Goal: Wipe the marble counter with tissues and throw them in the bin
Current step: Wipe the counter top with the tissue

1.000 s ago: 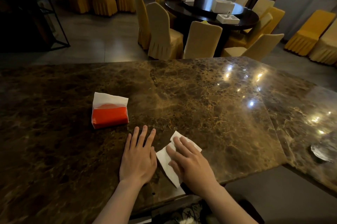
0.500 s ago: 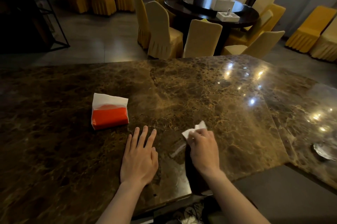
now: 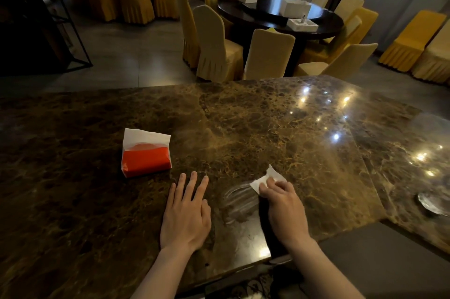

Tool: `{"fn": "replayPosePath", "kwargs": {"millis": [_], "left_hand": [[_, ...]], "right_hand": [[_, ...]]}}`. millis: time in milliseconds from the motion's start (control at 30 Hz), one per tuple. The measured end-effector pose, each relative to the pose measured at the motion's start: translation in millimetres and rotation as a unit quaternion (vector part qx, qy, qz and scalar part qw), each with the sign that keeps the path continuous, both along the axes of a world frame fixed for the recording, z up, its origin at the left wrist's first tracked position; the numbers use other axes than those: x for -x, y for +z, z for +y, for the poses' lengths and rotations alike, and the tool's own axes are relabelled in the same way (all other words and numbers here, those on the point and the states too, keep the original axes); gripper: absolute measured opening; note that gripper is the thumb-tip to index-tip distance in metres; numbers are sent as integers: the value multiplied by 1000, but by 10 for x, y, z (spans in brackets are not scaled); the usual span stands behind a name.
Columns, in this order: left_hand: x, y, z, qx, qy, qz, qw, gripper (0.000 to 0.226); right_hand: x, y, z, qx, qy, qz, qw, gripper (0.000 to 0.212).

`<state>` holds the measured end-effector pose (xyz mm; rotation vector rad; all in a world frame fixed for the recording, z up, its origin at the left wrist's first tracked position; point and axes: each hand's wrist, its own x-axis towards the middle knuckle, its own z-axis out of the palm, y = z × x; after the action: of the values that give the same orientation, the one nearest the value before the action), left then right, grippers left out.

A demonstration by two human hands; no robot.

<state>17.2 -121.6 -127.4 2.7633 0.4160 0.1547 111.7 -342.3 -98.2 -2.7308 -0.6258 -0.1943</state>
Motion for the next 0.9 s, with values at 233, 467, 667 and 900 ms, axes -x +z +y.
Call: {"fn": "replayPosePath", "kwargs": {"millis": [233,467,667,900], "left_hand": [[-12,11,-7,0,-2,6,1000,58],[-17,7,1,-5,2,7,1000,58],[-7,-6,7,4,-1,2,1000,58],[-10,9,3,-1,0,2,1000,60]], "right_hand": [[169,29,228,-33,119,26,992,31],[-282,440,173,-497,-184,400,748,23],[-352,335,220,-304,-266,249,881,18],[-265,193,207,-25,-55,6,998,14]]}}
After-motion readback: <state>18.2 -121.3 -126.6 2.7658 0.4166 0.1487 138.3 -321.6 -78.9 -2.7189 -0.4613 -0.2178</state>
